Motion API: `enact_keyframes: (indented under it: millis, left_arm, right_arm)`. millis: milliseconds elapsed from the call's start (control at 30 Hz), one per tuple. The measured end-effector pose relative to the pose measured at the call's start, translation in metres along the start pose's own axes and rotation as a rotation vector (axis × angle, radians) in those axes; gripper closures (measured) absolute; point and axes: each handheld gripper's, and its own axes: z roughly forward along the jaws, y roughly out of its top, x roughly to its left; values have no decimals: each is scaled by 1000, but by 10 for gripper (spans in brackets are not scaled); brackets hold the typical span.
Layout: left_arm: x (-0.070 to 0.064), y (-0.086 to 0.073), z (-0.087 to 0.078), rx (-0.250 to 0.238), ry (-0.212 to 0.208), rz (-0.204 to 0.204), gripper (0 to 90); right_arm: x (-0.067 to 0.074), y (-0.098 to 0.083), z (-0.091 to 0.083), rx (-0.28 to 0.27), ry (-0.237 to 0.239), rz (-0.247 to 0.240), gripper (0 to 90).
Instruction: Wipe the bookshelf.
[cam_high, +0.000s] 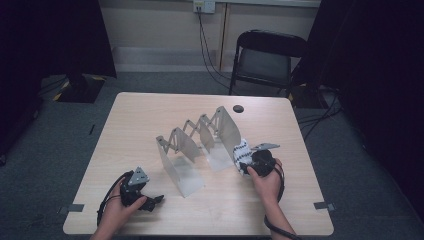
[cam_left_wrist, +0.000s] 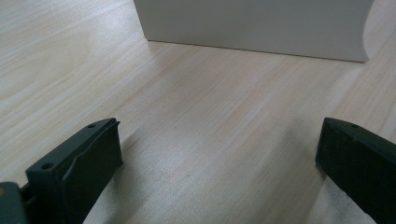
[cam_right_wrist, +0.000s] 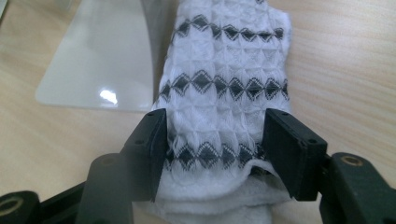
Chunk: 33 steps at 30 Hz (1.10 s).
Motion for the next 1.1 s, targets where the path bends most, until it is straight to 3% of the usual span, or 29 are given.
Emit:
enact_keyframes:
  millis: [67,300,433,733,967,1100]
  left_arm:
    - [0,0,0,0,-1,-3,0]
    - [0,0,0,0,-1,-3,0]
    - [0,0,0,0,-1,-3,0]
    - [0,0,0,0,0,0,0]
    - [0,0,0,0,0,-1,0]
    - [0,0,0,0,0,-1,0]
  right_arm:
    - [1,3,6,4,-3,-34,487]
    - [-3,10,11,7,29,-35,720]
    - [1,11,13,-9,50,-12,758]
    - [4,17,14,-19,83,-12,775]
    - [1,24,1,-66,127,14,779]
    - [0,29,-9,-88,138,-2,779]
